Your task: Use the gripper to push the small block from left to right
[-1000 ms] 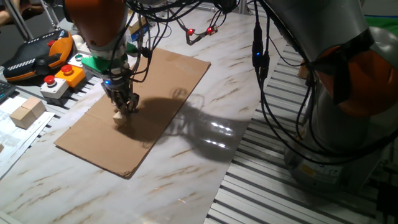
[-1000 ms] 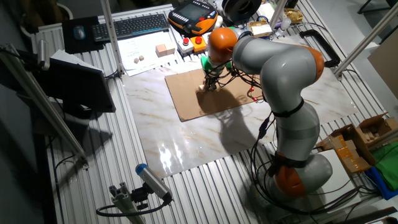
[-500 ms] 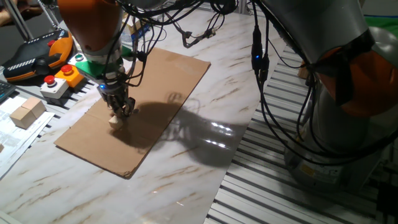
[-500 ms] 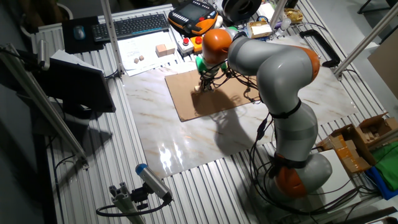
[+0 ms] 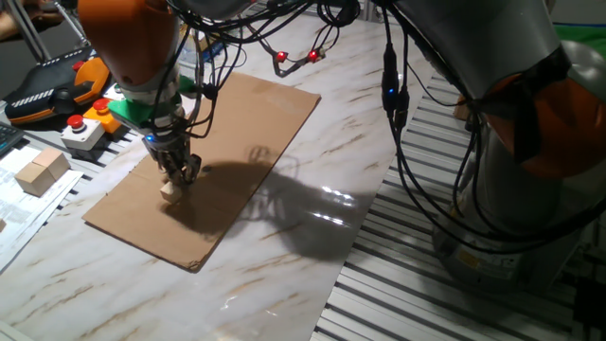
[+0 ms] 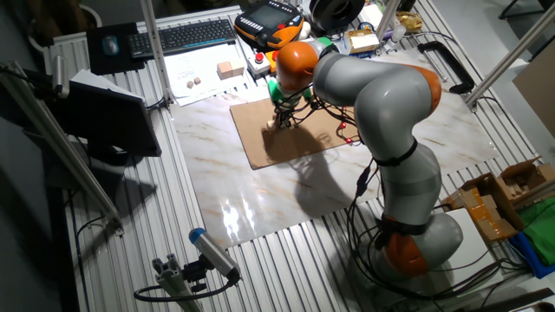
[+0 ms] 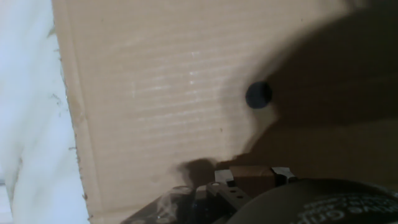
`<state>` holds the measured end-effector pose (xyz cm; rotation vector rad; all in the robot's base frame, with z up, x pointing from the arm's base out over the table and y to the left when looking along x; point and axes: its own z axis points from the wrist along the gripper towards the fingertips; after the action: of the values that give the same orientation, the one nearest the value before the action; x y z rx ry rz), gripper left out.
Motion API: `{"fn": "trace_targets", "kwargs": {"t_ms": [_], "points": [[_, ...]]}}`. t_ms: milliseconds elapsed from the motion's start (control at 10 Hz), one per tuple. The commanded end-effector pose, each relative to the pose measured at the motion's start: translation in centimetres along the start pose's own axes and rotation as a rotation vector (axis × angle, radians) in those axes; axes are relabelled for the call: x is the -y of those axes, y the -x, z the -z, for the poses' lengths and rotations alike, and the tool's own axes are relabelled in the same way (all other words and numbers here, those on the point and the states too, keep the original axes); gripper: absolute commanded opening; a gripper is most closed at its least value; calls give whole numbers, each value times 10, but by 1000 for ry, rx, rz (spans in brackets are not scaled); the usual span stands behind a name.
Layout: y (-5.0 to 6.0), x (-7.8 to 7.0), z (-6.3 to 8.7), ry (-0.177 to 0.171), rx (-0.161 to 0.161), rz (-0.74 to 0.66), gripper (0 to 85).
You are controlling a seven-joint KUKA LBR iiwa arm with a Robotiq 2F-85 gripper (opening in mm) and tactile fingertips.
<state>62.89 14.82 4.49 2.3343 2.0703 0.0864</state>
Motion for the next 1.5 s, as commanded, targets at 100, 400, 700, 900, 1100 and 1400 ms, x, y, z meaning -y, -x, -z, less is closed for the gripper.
{"fn": "trace_targets", "kwargs": {"t_ms": [100,400,700,900,1100,1400], "points": [[-4,0,1,-1,0,5,7],[-13,2,1,-3,-1,18,7],[-22,4,1,-9,-2,31,7],[-27,6,2,-17,-6,30,7],[-31,9,0,-23,-19,31,7],[-34,10,0,-33,-26,39,7]]}}
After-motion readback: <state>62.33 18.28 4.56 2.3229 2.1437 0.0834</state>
